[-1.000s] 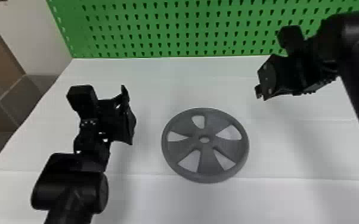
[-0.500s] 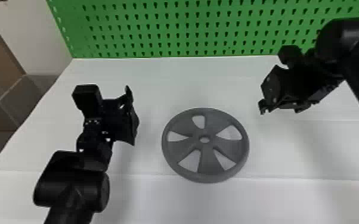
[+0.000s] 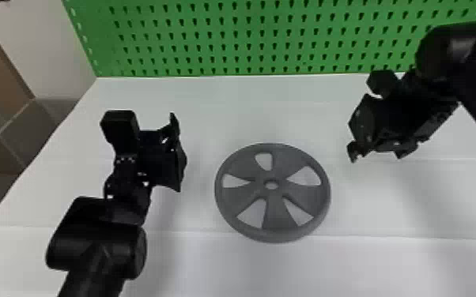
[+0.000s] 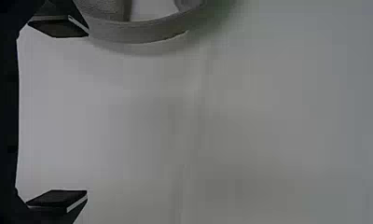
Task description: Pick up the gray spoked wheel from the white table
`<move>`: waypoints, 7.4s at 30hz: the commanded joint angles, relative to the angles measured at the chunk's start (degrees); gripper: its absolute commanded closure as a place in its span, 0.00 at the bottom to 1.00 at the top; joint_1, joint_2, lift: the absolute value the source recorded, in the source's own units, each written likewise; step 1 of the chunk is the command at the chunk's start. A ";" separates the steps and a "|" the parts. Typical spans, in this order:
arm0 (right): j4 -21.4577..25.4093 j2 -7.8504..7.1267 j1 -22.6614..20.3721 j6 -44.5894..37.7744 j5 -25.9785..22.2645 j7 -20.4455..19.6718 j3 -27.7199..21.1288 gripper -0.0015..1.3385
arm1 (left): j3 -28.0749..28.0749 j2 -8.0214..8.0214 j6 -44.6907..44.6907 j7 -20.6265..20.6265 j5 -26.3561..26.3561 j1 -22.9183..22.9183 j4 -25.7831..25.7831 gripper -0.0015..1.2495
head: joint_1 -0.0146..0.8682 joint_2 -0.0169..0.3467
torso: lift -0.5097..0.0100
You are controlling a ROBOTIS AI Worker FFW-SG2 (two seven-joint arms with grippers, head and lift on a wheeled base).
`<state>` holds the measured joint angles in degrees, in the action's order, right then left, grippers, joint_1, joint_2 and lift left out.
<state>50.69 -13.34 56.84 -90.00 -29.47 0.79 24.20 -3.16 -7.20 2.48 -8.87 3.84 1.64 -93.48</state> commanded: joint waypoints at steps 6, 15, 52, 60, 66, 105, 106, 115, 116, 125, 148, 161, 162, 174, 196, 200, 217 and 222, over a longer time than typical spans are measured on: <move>-2.18 -0.37 0.99 1.40 -2.70 0.00 4.28 0.06 | -0.53 -0.62 0.15 0.00 0.47 0.21 0.05 0.16 | 0.90 0.41 | 0.82; -2.97 -0.37 1.08 2.02 -2.70 0.00 4.54 0.06 | -0.62 -0.79 0.24 0.00 0.73 0.21 0.14 0.16 | 0.90 0.41 | 0.82; -4.99 4.28 1.26 0.97 -3.05 0.00 2.26 0.06 | -1.06 -0.79 0.68 0.00 0.47 0.91 0.22 0.16 | 0.90 0.41 | 0.82; -4.46 6.31 1.43 0.79 -3.76 0.00 2.34 0.06 | -1.06 -0.79 0.68 0.00 0.38 1.17 0.31 0.16 | 0.90 0.41 | 0.82; -4.37 7.54 1.43 0.88 -3.85 0.00 2.52 0.06 | -1.06 -0.79 0.68 0.00 0.38 1.26 0.31 0.16 | 0.90 0.41 | 0.82; -4.37 7.89 1.52 3.43 -6.48 0.00 5.42 0.06 | -1.15 -0.79 0.68 0.00 0.47 1.70 0.31 0.16 | 0.90 0.41 | 0.82; -4.37 8.06 1.52 3.78 -6.31 0.00 5.24 0.06 | -1.15 -0.79 0.68 0.00 0.47 1.70 0.31 0.16 | 0.90 0.41 | 0.82; -4.64 9.12 0.99 7.91 -4.55 0.00 3.84 0.06 | -1.24 -0.79 0.68 0.00 0.64 1.79 0.40 0.16 | 0.90 0.41 | 0.82; -4.73 9.21 0.99 8.17 -4.20 0.00 3.84 0.06 | -1.24 -0.79 0.68 0.00 0.64 1.79 0.40 0.16 | 0.90 0.41 | 0.82; -5.25 10.26 0.90 13.18 -1.38 0.79 4.10 0.06 | -1.06 -0.79 0.68 0.00 0.91 1.70 0.40 0.16 | 0.90 0.41 | 0.82; -6.04 10.79 1.17 17.05 2.48 2.72 6.47 0.06 | -0.71 -0.79 0.68 0.00 0.91 1.44 0.31 0.16 | 0.90 0.41 | 0.82; -6.04 10.88 0.55 18.28 1.87 2.72 6.91 0.06 | -0.53 -0.88 0.68 0.00 1.00 1.44 0.31 0.16 | 0.90 0.41 | 0.82; -6.04 10.88 0.55 18.28 2.22 2.72 7.00 0.06 | -0.62 -0.88 0.68 0.00 1.00 1.44 0.31 0.16 | 0.90 0.41 | 0.82; -6.04 11.58 -0.68 20.65 8.81 6.86 4.80 0.06 | -0.53 -0.88 0.68 0.00 1.17 1.44 0.31 0.16 | 0.90 0.41 | 0.82; -13.69 13.39 -1.91 26.45 18.39 14.06 4.98 0.06 | -0.71 -0.79 0.68 0.00 1.61 1.70 0.40 0.16 | 0.90 0.41 | 0.82; -14.48 13.39 -2.00 26.89 19.09 14.24 5.07 0.06 | -0.71 -0.79 0.68 0.00 1.61 1.79 0.40 0.16 | 0.90 0.41 | 0.82; -20.72 13.39 -3.23 33.92 20.59 15.82 2.61 0.06 | -0.62 -0.79 0.68 0.00 1.88 2.05 0.40 0.16 | 0.90 0.41 | 0.82; -21.34 13.39 -3.23 34.28 20.94 15.82 2.61 0.06 | -0.71 -0.88 0.68 0.00 1.88 2.14 0.31 0.16 | 0.90 0.41 | 0.82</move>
<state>29.84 0.00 53.64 -56.00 -8.84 16.61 26.82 -3.79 -8.04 3.16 -8.87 5.71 3.69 -93.10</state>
